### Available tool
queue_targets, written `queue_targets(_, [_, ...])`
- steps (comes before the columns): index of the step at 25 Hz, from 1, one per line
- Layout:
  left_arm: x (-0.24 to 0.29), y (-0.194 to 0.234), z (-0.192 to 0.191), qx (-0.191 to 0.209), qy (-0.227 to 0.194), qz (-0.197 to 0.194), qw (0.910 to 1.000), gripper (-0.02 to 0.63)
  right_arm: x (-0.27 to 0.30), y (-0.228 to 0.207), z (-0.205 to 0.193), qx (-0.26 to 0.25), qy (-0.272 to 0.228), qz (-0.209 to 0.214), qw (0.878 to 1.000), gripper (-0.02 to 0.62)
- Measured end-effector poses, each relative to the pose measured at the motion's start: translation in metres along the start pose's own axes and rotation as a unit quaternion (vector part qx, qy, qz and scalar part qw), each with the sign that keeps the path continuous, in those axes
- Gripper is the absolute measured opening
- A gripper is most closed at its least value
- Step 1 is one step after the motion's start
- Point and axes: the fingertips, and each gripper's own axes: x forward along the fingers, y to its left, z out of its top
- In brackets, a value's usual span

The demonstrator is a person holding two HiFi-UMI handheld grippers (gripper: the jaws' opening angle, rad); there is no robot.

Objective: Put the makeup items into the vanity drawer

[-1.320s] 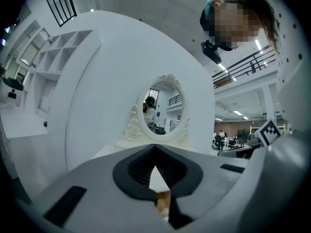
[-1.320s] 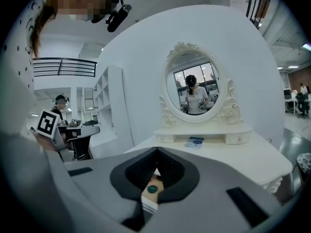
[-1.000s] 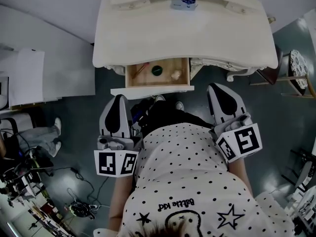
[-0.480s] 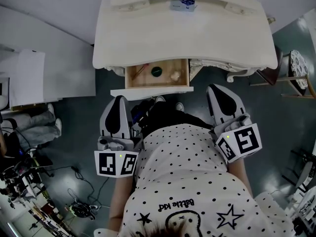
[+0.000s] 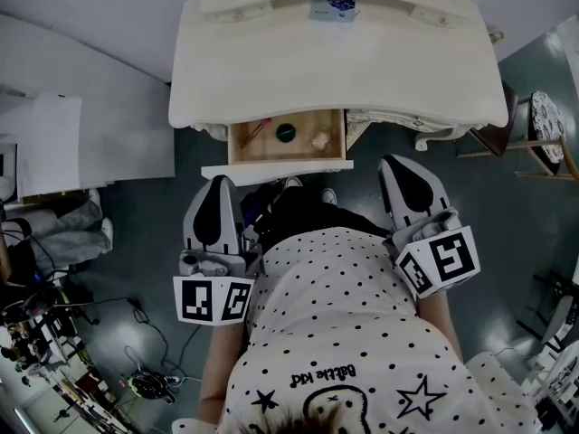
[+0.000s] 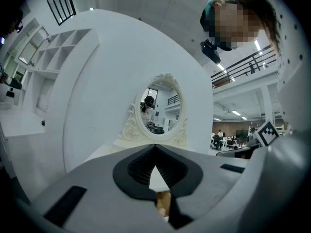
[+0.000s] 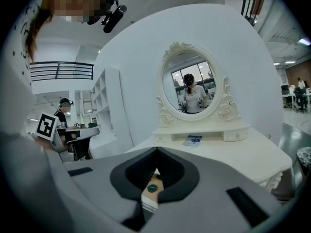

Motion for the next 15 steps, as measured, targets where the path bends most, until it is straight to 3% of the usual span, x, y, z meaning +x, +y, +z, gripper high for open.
queue_targets(15, [-0.0010, -0.0022, 0.0023, 0.000, -0.004, -0.005, 1.0000, 0.006, -0.0022, 0.0015, -0.0006, 0.001, 0.001, 0.001, 1.000, 0.008])
